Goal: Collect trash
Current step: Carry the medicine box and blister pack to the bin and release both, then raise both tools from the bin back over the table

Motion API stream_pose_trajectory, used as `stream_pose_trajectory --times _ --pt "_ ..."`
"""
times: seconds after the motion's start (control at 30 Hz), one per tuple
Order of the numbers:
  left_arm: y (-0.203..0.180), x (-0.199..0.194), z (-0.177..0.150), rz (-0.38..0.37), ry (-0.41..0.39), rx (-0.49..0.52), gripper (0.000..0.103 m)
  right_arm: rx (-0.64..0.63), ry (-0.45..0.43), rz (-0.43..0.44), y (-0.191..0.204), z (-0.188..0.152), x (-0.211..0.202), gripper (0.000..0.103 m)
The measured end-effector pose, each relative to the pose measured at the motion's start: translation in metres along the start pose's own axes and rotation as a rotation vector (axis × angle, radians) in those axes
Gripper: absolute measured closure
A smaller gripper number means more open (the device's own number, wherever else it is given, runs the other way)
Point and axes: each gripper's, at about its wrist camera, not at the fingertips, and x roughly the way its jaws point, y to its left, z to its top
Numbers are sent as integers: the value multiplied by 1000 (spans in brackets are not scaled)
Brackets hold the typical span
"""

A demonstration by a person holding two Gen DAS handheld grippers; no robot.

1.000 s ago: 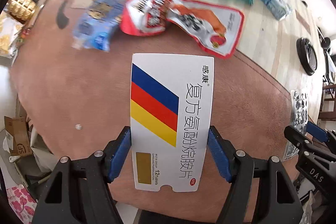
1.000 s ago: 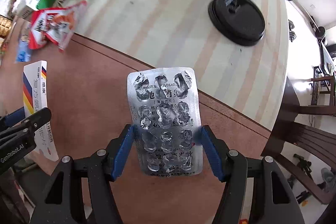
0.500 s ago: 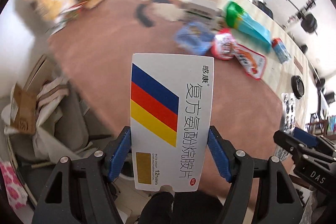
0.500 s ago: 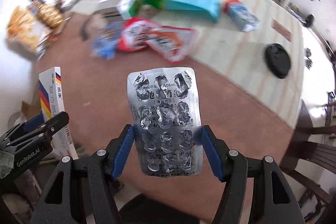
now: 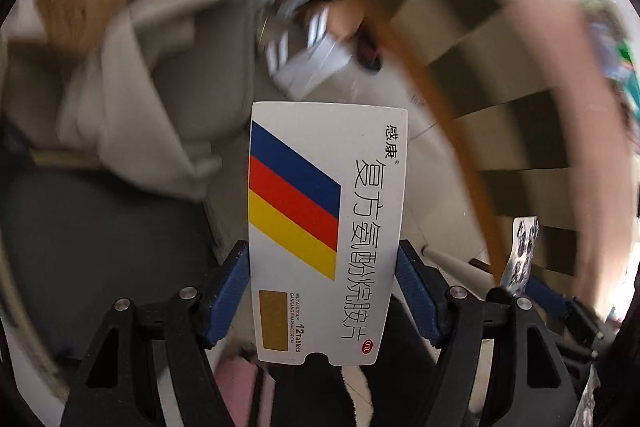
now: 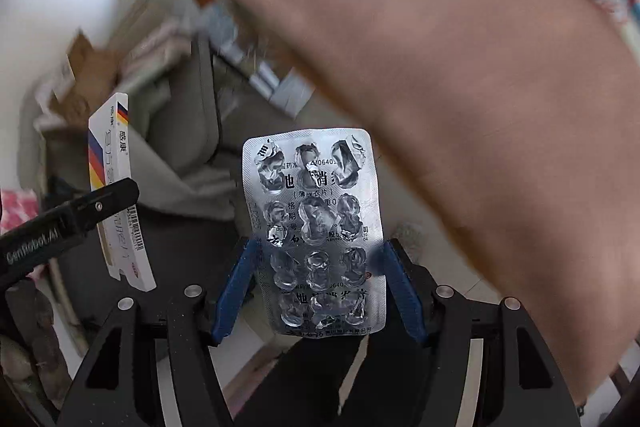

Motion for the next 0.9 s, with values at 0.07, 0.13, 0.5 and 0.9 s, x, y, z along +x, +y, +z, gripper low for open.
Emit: stream_pose_trajectory --times 0.07,0.13,0.5,0.9 --pt "23 41 -1 -45 55 -56 33 2 43 8 5 -3 44 36" --pt "46 90 -2 -113 120 -121 33 14 82 11 5 -6 86 36" --pt "92 271 2 -214 273 -206 0 106 181 90 -32 -2 290 35" --pt "106 254 -27 141 126 -102 0 -52 167 -71 -23 -16 322 0"
